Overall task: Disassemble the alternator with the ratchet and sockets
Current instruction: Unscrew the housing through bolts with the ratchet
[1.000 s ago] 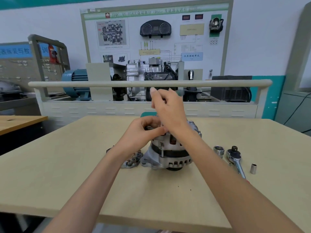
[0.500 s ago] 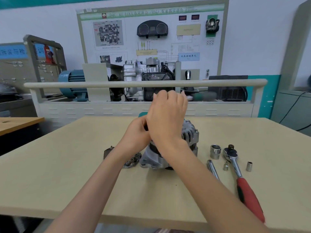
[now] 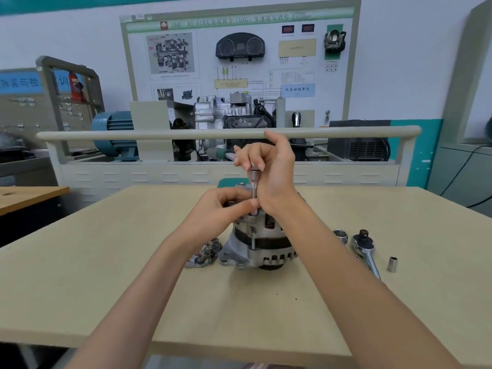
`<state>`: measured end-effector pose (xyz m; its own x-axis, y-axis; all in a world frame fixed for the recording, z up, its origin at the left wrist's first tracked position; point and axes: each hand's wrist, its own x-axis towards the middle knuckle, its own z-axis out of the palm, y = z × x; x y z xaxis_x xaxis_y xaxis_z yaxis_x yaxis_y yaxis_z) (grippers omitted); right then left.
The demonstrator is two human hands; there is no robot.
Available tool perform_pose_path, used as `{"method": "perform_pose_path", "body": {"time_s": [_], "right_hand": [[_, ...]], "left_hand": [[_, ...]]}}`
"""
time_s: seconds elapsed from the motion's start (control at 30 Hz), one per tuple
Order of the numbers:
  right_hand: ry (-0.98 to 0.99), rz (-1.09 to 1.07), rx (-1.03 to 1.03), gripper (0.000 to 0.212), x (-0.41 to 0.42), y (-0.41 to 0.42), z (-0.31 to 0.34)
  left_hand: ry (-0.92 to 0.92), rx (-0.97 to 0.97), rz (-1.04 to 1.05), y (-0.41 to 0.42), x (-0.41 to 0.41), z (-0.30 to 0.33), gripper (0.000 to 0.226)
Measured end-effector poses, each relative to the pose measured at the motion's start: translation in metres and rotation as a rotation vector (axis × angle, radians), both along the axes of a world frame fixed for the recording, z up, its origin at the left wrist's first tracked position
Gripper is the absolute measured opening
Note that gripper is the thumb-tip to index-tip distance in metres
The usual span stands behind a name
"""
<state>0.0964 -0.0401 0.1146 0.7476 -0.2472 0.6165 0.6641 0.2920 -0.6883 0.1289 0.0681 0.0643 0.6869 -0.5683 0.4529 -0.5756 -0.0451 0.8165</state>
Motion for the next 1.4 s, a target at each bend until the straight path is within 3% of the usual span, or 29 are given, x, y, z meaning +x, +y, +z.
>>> {"method": "perform_pose_path", "body": {"time_s": [0.07,0.1,0.2,0.27,0.3,0.37,0.47,0.53,0.63,0.7,0.73,0.83,0.9,0.93,1.0,1.07,1.17,1.27,1.33,1.4], "right_hand": [[0.007,-0.154,-0.059,0.059,-0.003,0.007,-0.002],[-0.014,-0.358,-0.183,0.051,-0.006,0.01,-0.006],[-0.03,-1.233,-0.791,0.021,-0.011,0.021,-0.029],[0.067,-1.528,-0.945,0.023,-0.014,0.033,-0.038],[0.044,-1.531,-0.914,0.024,-0.014,0.037,-0.038],[-0.073,-1.326,-0.766,0.019,-0.011,0.037,-0.03],[-0.088,-0.644,-0.356,0.041,-0.008,0.023,-0.008],[0.027,-0.24,-0.133,0.054,-0.003,0.012,0.003],[0.081,0.052,-0.011,0.064,0.003,0.001,0.006],[0.019,-0.027,-0.029,0.061,0.001,0.005,0.001],[-0.037,-0.169,-0.096,0.055,-0.002,0.01,-0.004],[-0.218,-1.049,-0.585,0.025,-0.007,0.025,-0.028],[-0.141,-1.445,-0.793,0.015,-0.008,0.035,-0.038],[-0.113,-1.475,-0.796,0.015,-0.008,0.037,-0.039],[-0.136,-1.295,-0.708,0.014,-0.007,0.037,-0.03],[-0.131,-0.95,-0.541,0.031,-0.006,0.03,-0.015],[0.052,-0.341,-0.154,0.051,-0.002,0.015,0.006],[0.084,-0.042,-0.025,0.06,0.002,0.004,0.008],[0.013,-0.145,-0.078,0.056,-0.001,0.011,0.003],[-0.157,-0.686,-0.387,0.04,-0.003,0.018,-0.014]], "left_hand": [[-0.012,0.001,0.009,0.0,-0.002,0.002,0.011],[-0.025,0.003,0.017,-0.001,-0.004,0.002,0.015],[-0.077,0.009,0.085,-0.002,-0.004,0.003,0.038],[-0.121,-0.009,0.103,-0.001,-0.002,0.004,0.041],[-0.141,-0.021,0.094,-0.001,-0.002,0.004,0.035],[-0.142,-0.018,0.088,-0.002,-0.001,0.002,0.025],[-0.079,-0.02,0.036,-0.002,-0.004,0.0,0.037],[-0.034,-0.039,-0.022,-0.003,-0.003,-0.001,0.023],[-0.003,-0.064,-0.016,-0.002,-0.003,-0.002,0.013],[-0.011,-0.053,-0.011,-0.003,-0.005,-0.001,0.012],[-0.026,-0.042,-0.004,-0.003,-0.006,0.0,0.014],[-0.127,0.014,0.071,-0.003,-0.006,0.003,0.008],[-0.2,-0.001,0.097,-0.004,-0.004,0.004,0.007],[-0.22,-0.015,0.097,-0.004,-0.004,0.004,0.008],[-0.198,-0.007,0.108,-0.004,-0.003,0.002,0.017],[-0.112,-0.017,0.076,-0.002,-0.003,0.0,0.021],[-0.029,-0.062,-0.017,-0.002,-0.005,-0.002,0.015],[-0.018,-0.107,-0.005,-0.005,-0.005,-0.003,0.01],[-0.019,-0.096,0.015,-0.005,-0.006,-0.001,0.012],[-0.068,-0.075,0.043,-0.006,-0.008,0.0,0.028]]}}
